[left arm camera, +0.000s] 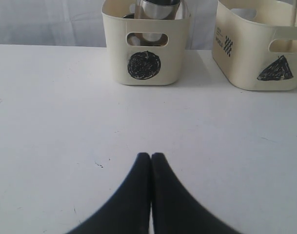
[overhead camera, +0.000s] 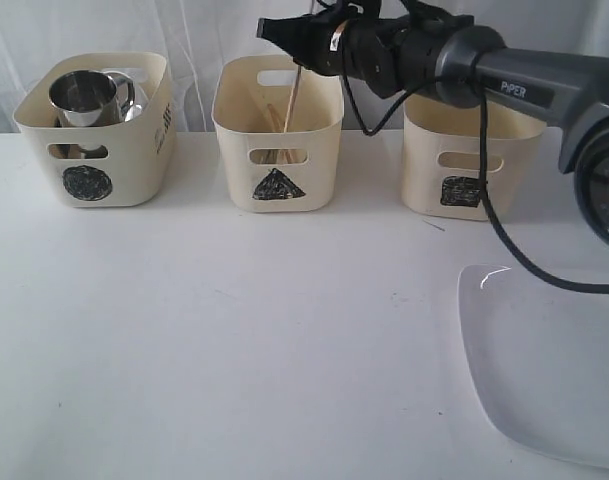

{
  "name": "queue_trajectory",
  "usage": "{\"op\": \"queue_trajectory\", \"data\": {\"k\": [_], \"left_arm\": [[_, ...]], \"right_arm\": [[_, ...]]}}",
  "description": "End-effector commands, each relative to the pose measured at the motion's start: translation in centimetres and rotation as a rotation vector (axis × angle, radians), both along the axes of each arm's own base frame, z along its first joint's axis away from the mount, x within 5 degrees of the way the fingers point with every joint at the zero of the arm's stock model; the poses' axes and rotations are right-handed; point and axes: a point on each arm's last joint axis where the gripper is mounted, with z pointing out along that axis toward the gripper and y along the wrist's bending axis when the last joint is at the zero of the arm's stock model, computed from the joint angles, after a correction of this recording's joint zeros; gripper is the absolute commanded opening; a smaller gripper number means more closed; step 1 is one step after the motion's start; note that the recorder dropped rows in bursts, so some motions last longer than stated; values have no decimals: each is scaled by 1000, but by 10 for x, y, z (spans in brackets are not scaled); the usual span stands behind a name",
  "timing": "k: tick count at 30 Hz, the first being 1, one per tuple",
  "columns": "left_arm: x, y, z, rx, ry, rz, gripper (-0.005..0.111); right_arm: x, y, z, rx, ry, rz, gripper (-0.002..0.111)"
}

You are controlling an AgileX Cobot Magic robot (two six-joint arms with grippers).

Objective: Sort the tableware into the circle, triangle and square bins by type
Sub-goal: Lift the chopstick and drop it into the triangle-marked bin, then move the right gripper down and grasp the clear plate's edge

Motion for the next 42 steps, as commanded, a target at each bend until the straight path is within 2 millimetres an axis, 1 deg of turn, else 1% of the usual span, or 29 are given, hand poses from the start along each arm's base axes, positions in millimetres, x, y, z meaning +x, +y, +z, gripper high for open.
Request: {"op": "queue_trajectory", "data": {"k": [1,2,3,4,5,6,7,8,10,12,14,15,18,19,21,25,27,33,42], "left_arm": [[0,0,-1,-6,-4,5,0],[0,0,-1,-6,-4,5,0],[0,0,-1,-6,-4,5,0],[0,0,-1,-6,-4,5,0],[0,0,-1,-6,-4,5,0],[0,0,-1,-6,-4,5,0],[0,0,-1,-6,-4,5,0],[0,0,-1,-6,-4,5,0],[0,0,-1,-6,-4,5,0],[0,0,-1,-6,-4,5,0],[0,0,-1,-6,-4,5,0],[0,0,-1,-6,-4,5,0],[0,0,-1,-6,-4,5,0],[0,0,-1,-6,-4,5,0],[0,0,-1,-6,-4,5,0],[0,0,-1,-6,-4,5,0],[0,0,-1,-6,-4,5,0],[0,0,-1,-6,-4,5,0],[0,0,-1,-6,-4,5,0]], "right_arm": [[-3,-7,8,-86,20,0,31],[-6,-8,11,-127,37,5,31],[-18,-12,16,-224,86,24,31],[-26,-15,17,-271,111,36,31],[-43,-21,19,-339,151,53,31],[-53,-24,18,-371,176,57,31],[-73,-32,16,-412,230,62,31],[-98,-35,13,-466,288,77,31],[-126,-37,-1,-541,381,107,31],[-154,-34,-12,-639,452,156,31],[-187,-31,-24,-799,533,243,31],[-199,-31,-28,-866,560,270,31],[-243,-29,-44,-1033,677,333,31],[-268,-30,-56,-1103,758,348,32],[-285,-28,-67,-1138,805,336,36],[-307,-24,-84,-1153,834,311,48],[-313,-23,-90,-1130,841,299,51],[-325,-26,-102,-1131,862,310,51],[-327,-26,-122,-1080,837,310,50]]}}
